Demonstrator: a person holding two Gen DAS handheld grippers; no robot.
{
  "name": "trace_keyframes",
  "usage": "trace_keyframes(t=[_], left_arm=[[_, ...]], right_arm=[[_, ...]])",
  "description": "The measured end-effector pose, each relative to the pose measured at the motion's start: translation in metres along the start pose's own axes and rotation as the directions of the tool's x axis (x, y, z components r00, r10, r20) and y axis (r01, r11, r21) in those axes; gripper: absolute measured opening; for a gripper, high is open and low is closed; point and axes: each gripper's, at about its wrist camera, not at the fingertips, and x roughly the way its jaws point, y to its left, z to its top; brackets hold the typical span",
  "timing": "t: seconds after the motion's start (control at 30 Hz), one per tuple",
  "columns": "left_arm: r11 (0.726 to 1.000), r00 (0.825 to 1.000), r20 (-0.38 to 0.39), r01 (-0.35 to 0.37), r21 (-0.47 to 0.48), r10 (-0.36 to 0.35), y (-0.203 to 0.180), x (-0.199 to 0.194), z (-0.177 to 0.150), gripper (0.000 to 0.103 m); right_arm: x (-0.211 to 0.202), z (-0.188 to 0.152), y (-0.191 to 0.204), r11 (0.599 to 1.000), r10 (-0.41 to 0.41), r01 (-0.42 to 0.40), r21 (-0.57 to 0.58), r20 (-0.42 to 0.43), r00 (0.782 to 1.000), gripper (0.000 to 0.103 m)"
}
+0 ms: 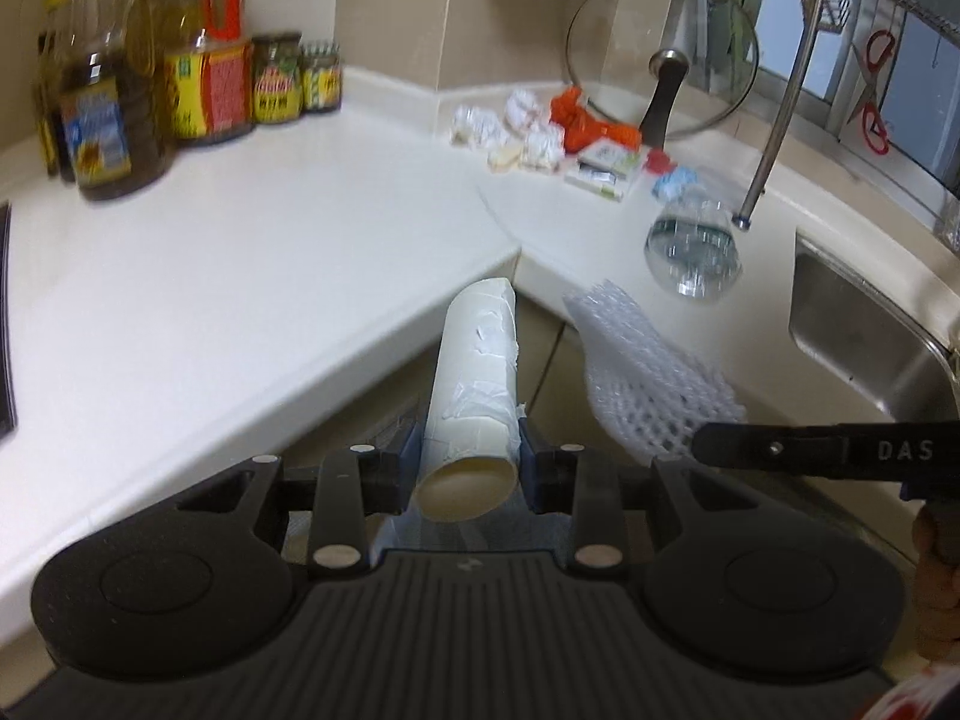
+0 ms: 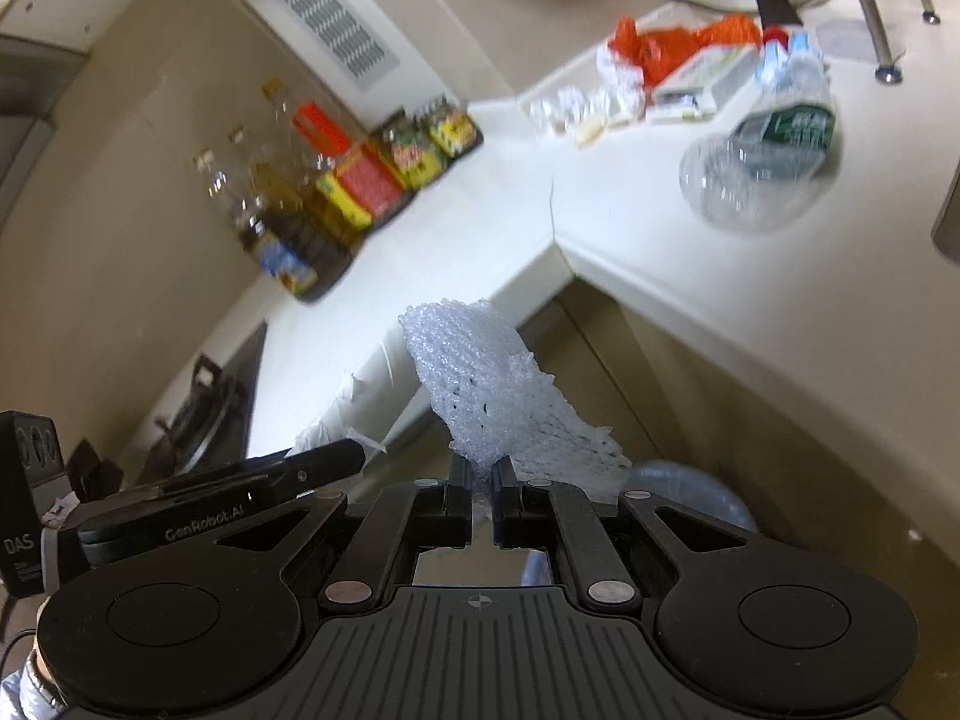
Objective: Collect trash
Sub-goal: 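Carry the paper cup and bubble wrap down over the wastebasket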
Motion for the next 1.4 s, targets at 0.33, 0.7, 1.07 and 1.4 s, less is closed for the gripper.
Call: trace_keyframes(t=[0.33,0.7,1.07,1.4], left_arm=[[0.993,0.992,-0.111,-0.07,-0.093,0.06,-0.009,0.023,-0.048,0.031],[0.979,0.973,-0.206,-0.133,-0.157,0.099,-0.009,0.074,-0.093,0.031],[0.971,0.955,-0.282,-0.152,-0.186,0.095,-0.003,0.13,-0.116,0.031],[0.97,0.94,-0.328,-0.162,-0.181,0.096,0.005,0.168,-0.125,0.031]], right_arm=[[0.03,-0.032,-0.035,0.999,-0.035,0.036,0.003,-0.125,0.991,0.006],[0.073,-0.065,-0.074,0.992,-0.089,0.106,0.063,-0.22,0.971,0.006],[0.104,-0.085,-0.104,0.983,-0.13,0.158,0.091,-0.261,0.957,0.006],[0.128,-0.092,-0.121,0.978,-0.149,0.181,0.106,-0.26,0.954,0.006]])
